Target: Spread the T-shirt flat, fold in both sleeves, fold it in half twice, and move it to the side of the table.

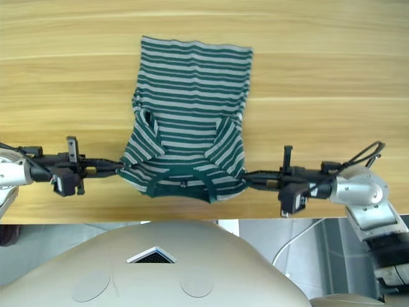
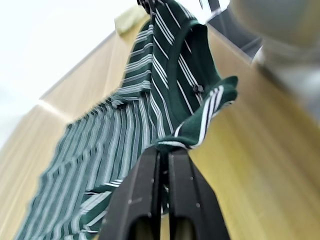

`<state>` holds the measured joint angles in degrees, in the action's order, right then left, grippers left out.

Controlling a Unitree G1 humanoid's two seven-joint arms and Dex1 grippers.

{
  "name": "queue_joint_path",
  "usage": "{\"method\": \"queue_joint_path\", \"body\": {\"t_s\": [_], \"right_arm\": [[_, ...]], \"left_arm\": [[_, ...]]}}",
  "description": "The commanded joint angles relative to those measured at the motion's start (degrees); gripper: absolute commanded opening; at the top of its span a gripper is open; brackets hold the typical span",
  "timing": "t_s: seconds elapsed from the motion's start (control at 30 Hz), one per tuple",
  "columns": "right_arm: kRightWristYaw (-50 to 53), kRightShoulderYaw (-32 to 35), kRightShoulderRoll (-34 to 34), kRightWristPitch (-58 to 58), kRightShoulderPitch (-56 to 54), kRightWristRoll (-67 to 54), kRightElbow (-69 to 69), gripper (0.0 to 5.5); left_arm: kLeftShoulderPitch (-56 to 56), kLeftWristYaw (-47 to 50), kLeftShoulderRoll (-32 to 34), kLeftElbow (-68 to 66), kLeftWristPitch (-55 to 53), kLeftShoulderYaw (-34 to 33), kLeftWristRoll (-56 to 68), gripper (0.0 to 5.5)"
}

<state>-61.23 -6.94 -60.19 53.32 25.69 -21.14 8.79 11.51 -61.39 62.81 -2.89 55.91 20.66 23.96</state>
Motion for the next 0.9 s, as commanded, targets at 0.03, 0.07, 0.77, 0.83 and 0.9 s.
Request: {"method": "queue_joint_path", "body": {"t_s": [0.03, 0.07, 0.77, 0.83, 0.9], "right_arm": [[0.2, 4.1, -2.0, 1.9, 3.1, -2.8, 3.2, 0.01], [0.0, 4.9, -2.0, 2.3, 3.7, -3.6, 3.1, 0.01], [3.4, 8.0, 7.4, -5.9, -6.3, -2.7, -5.5, 0.01], [4.6, 8.7, 8.9, -7.9, -8.6, -2.6, -6.0, 0.01], [6.1, 9.0, 10.1, -10.5, -11.2, -1.5, -7.0, 0.01]], "left_arm": [[4.5, -2.9, 2.5, 3.9, 1.6, -2.9, 6.5, 0.0], [5.7, -3.9, 2.9, 5.2, 1.8, -3.4, 8.5, 0.0], [-7.5, -2.7, -14.7, 4.4, -12.1, -12.8, 9.4, 0.0], [-11.5, -0.8, -17.8, 1.7, -13.8, -13.3, 6.6, 0.0], [-15.1, 0.7, -20.3, -1.4, -14.7, -13.7, 3.4, 0.0]]}}
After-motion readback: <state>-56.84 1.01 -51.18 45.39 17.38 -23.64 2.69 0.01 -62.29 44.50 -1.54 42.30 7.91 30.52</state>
